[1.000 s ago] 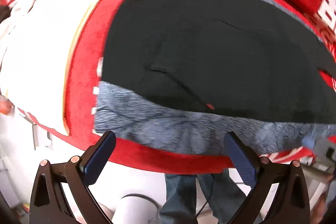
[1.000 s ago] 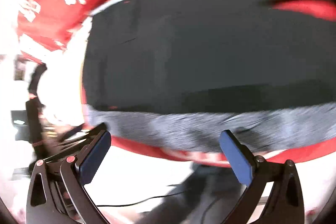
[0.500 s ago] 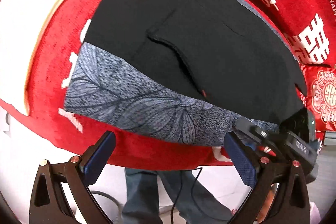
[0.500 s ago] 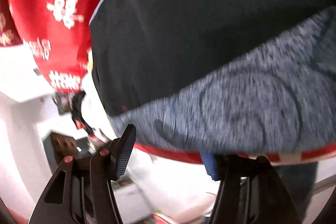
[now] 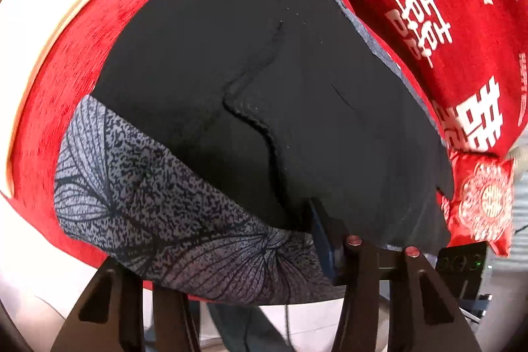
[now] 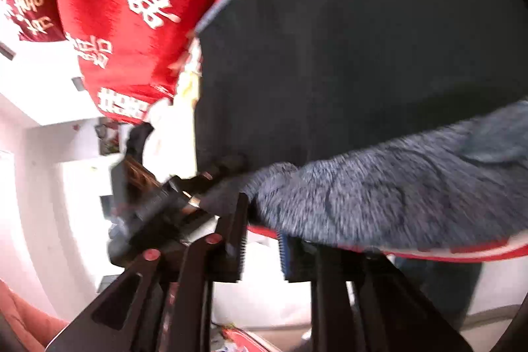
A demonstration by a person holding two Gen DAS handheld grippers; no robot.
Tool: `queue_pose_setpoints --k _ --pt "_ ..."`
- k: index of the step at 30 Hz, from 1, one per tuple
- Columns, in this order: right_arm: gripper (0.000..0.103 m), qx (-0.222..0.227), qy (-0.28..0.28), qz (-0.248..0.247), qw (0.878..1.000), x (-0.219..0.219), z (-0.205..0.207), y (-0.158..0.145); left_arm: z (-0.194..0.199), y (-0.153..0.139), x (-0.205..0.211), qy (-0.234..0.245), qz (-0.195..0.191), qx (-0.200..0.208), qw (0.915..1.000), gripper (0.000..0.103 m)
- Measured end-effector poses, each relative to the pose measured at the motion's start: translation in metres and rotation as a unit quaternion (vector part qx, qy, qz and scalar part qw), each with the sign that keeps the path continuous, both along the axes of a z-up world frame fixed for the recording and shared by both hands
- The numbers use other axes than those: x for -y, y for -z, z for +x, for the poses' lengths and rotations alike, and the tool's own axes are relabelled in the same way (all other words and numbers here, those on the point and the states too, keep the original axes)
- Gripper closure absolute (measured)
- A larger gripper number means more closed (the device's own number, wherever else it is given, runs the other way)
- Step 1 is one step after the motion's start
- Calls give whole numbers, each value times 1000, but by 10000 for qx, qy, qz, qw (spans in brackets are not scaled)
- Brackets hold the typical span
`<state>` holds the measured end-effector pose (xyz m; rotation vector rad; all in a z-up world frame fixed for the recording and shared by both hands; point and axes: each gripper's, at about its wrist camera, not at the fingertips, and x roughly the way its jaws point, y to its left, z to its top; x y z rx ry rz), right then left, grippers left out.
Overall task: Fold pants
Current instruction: 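Grasp the waistband with both grippers and lift it up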
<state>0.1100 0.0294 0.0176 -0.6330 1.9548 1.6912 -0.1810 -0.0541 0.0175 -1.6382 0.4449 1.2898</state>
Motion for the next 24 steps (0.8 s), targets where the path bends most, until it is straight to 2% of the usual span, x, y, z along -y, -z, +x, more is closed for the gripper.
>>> queue_pose_setpoints --k 1,2,3,6,10,11,12,13,14,16,19,22,24 --pt "60 131 32 -48 9999 5 9 2 1 2 3 27 -5 -13 10000 50" --pt "49 210 79 -82 9997 12 22 9 4 4 4 5 -9 -6 10000 50" --pt "46 305 217 -138 9992 20 37 14 3 6 10 -21 -5 7 10000 50" --pt "46 275 748 -309 9963 31 67 29 4 7 13 13 -35 4 10000 50" --pt "46 -220 1562 -420 9866 42 106 49 6 12 10 94 -63 0 9999 50" --pt "51 -471 1870 -504 9799 43 112 54 6 13 11 94 -57 -5 9999 51" --pt "79 -634 2173 -598 9722 43 118 56 7 12 11 98 -70 -33 9999 57" --pt "95 -602 2351 -647 9679 42 123 53 7 11 9 120 -82 -25 9999 63" --pt "96 -557 2383 -646 9675 40 125 49 7 7 8 100 -85 13 9999 66" --pt "96 -303 2090 -452 9764 29 119 26 7 -6 3 48 -33 -90 9999 66" --pt "96 86 1253 80 9921 -3 110 -21 12 -36 -16 86 170 -341 9992 66" --pt "96 172 736 437 9962 -44 110 -59 15 -66 -51 155 391 -651 9970 66" --pt "96 164 541 514 9971 -80 111 -70 12 -76 -75 101 518 -764 9957 66"
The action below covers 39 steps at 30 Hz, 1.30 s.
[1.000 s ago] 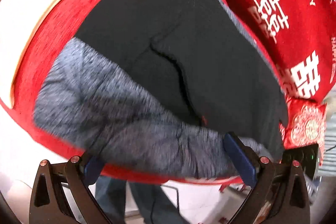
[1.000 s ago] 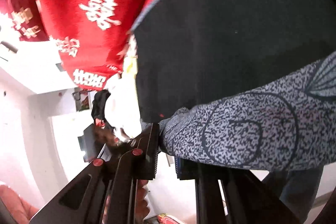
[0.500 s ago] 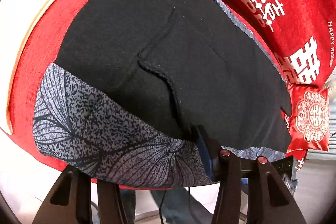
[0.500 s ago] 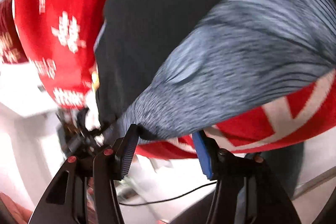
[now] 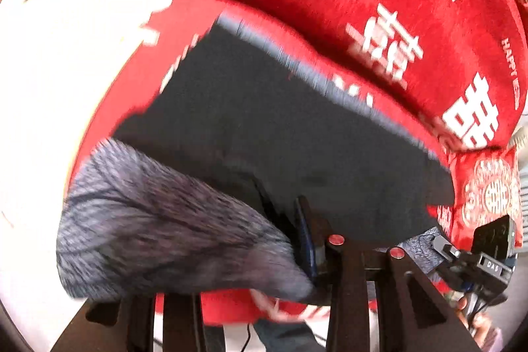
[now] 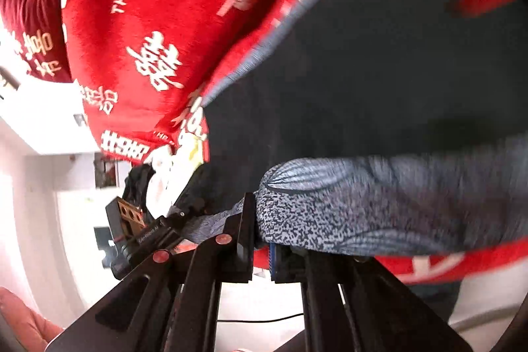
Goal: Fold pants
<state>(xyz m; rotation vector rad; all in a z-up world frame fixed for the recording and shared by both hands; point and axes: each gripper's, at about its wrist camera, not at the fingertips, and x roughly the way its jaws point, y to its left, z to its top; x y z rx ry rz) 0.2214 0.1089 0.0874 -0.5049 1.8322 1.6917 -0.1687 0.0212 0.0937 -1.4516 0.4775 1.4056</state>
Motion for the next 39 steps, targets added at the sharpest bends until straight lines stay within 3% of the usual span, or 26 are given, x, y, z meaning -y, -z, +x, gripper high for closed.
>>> queue_pose_setpoints --k 4,7,10,11,12,15,18,19,20,21,22,23,25,28,30,34,36,37,39 --pt "92 63 -415 -75 9991 -68 -3 -2 -7 0 -64 -52 226 -164 9996 65" --pt "91 233 -744 -133 9969 -126 -17 7 -7 20 -114 -35 200 -434 9989 65" --pt "91 363 -978 -333 9940 -181 -30 43 -12 53 -157 -199 55 -965 9951 36" --pt "90 405 -1008 -456 9930 -195 -31 60 -14 64 -169 -302 -28 -1201 9923 19" --pt "90 482 -956 -599 9924 -207 -31 77 -16 75 -180 -417 -108 -1452 9885 13" --pt "91 408 -842 -881 9917 -229 -29 117 -19 99 -201 -489 -371 -1775 9822 12" --pt "88 491 -1082 -802 9897 -233 -34 113 -19 87 -203 -557 -380 -1862 9802 12" --pt "84 560 -1154 -738 9890 -232 -35 107 -18 73 -199 -584 -310 -1941 9787 12" --pt "65 677 -1276 -582 9878 -227 -37 93 -17 60 -193 -616 -239 -2008 9774 12" --pt "32 763 -1377 -392 9868 -224 -40 80 -17 50 -188 -648 -182 -2059 9762 12" --pt "21 837 -1436 -171 9859 -221 -44 66 -18 40 -183 -686 -138 -2111 9750 12" --pt "17 876 -1439 43 9857 -215 -45 51 -21 30 -179 -739 -121 -2178 9731 12" --pt "17 887 -1512 325 9840 -202 -48 27 -18 15 -166 -735 -74 -2333 9696 12" --pt "38 802 -1773 544 9794 -190 -57 15 -4 26 -168 -480 -180 -2232 9734 12" --pt "48 1121 -2251 615 9659 -186 -80 25 8 53 -179 -199 -422 -2186 9747 12" --pt "50 1786 -2796 840 9396 -197 -112 64 28 106 -199 7 -709 -2369 9689 12" --pt "55 2229 -2876 785 9281 -209 -119 87 30 113 -203 -69 -646 -2600 9634 2" --pt "55 2137 -2788 761 9332 -215 -116 89 29 114 -205 -84 -685 -2588 9635 2" --pt "54 1714 -2325 601 9555 -229 -98 80 25 109 -202 -155 -768 -2499 9651 2"
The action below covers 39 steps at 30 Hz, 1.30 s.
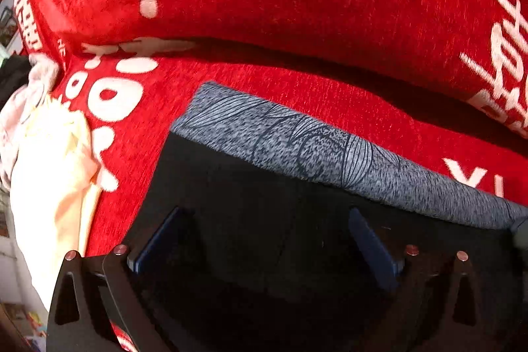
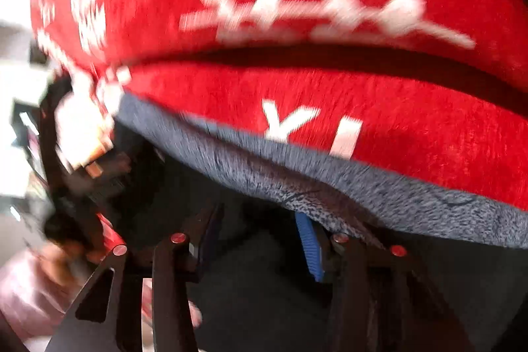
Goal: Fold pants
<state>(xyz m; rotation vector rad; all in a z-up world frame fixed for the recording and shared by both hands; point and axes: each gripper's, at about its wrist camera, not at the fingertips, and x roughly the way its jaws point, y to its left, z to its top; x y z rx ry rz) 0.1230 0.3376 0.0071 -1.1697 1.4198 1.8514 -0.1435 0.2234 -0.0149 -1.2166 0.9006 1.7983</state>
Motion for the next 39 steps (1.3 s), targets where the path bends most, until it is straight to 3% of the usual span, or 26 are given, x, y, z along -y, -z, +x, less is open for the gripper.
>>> queue_pose_setpoints --k 4,6,10,13,18,23,27,33,39 --pt "51 -367 684 -67 9970 3 47 -25 17 -28 16 293 -28 -131 9995 2" --pt "39 -317 866 56 9957 15 69 -42 37 -43 27 641 -12 -28 9979 2" --pt "38 -154 1345 158 9907 56 126 -70 83 -63 43 1283 81 348 9911 2" --pt "38 71 1801 151 9835 108 178 -84 119 -66 52 1753 135 836 9809 2" --pt "38 349 2537 123 9666 202 250 -93 216 -77 81 2527 164 1326 9583 2" --pt "38 708 3073 11 9490 277 310 -85 293 -76 109 2886 136 1780 9407 2" --pt "38 1033 3309 -150 9379 307 350 -66 336 -61 114 2909 44 1933 9370 2" --pt "38 1033 3530 -398 9291 328 399 -49 370 -29 106 2793 -211 2096 9368 2" --pt "38 374 3335 -699 9394 326 419 -20 390 -21 101 2551 -197 2104 9435 2"
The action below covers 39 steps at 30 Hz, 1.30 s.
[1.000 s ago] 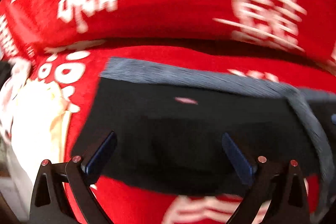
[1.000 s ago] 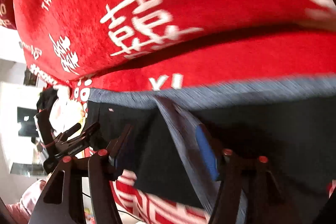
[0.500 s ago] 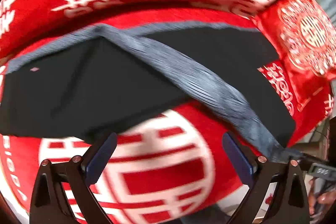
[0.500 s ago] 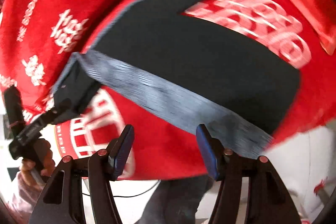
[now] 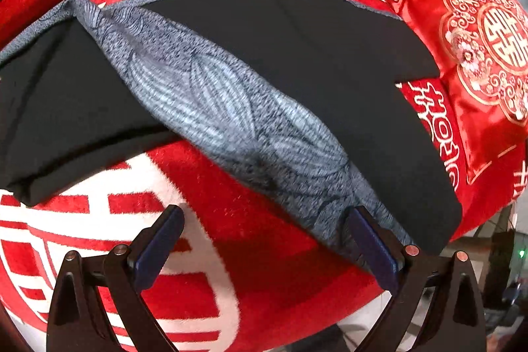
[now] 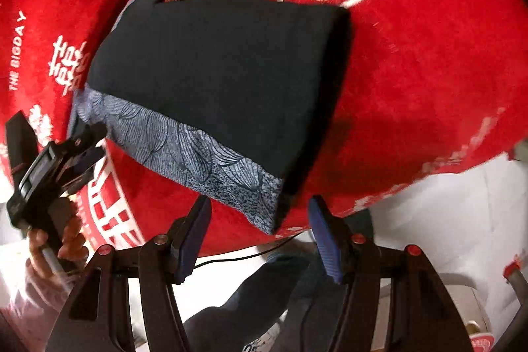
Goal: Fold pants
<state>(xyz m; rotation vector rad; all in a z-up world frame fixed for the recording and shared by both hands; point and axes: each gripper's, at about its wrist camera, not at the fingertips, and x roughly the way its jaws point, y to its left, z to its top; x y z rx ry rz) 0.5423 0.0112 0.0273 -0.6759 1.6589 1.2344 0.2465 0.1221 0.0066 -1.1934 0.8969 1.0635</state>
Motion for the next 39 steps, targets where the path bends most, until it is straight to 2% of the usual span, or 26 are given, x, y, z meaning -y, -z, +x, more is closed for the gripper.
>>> queue_pose_setpoints --k 2,4,5,6,7,8,11,16,17,18,20,21,22,25,27,28,29,30,32,34,39 --pt "41 -298 -58 19 9995 -2 0 6 4 1 -2 -81 7 -43 10000 3" --pt "70 -436 -70 -31 9990 -4 0 12 7 0 -4 -137 -8 -74 9999 15" --pt "84 -544 -81 -102 9984 -6 1 13 10 -2 -6 -98 23 -147 9998 28" --pt "88 -563 -88 -103 9983 -9 1 9 11 -4 -8 -53 40 -110 9999 51" --pt "89 -526 -142 -30 9985 -12 0 2 13 -7 -12 12 -16 40 10000 64" --pt "90 -475 -261 78 9985 -17 -1 -8 14 -9 -16 -6 -108 118 9999 72" --pt "90 -491 -492 509 9963 -43 1 -49 15 -27 -30 -204 -77 266 9994 72" --pt "90 -407 -670 1281 9887 -111 17 -109 23 -72 -64 -300 474 219 9982 71" --pt "90 -375 -697 1428 9866 -130 21 -118 27 -81 -75 -278 596 195 9976 68" --pt "90 -314 -730 1553 9847 -152 26 -127 29 -88 -84 -292 695 133 9971 45" --pt "90 -256 -799 1697 9819 -190 31 -136 21 -105 -97 -514 1139 -296 9917 12" --pt "90 -204 -870 1752 9805 -213 33 -138 18 -110 -101 -585 1356 -458 9880 12" --pt "89 -152 -931 1763 9798 -232 35 -138 16 -111 -107 -597 1417 -601 9863 12" --pt "75 133 -1173 1612 9798 -284 34 -123 1 -96 -120 -763 1244 -826 9858 12" --pt "27 462 -1397 1354 9798 -314 33 -103 -3 -68 -126 -748 1015 -1225 9844 12" --pt "23 681 -1475 1282 9783 -321 34 -97 -5 -50 -127 -719 843 -1458 9831 12" --pt "23 915 -1567 1250 9754 -328 31 -93 -5 -34 -128 -685 658 -1608 9824 12" --pt "23 963 -1600 1266 9742 -331 30 -94 -6 -20 -127 -674 481 -1729 9815 12" --pt "23 801 -1536 1396 9750 -320 30 -99 -10 3 -122 -759 189 -1702 9823 11" --pt "23 614 -1344 1313 9803 -299 36 -96 -17 4 -117 -1049 261 -1531 9823 10" --pt "34 857 -492 593 9933 -248 62 -50 -19 4 -115 -1155 253 -1534 9811 10"
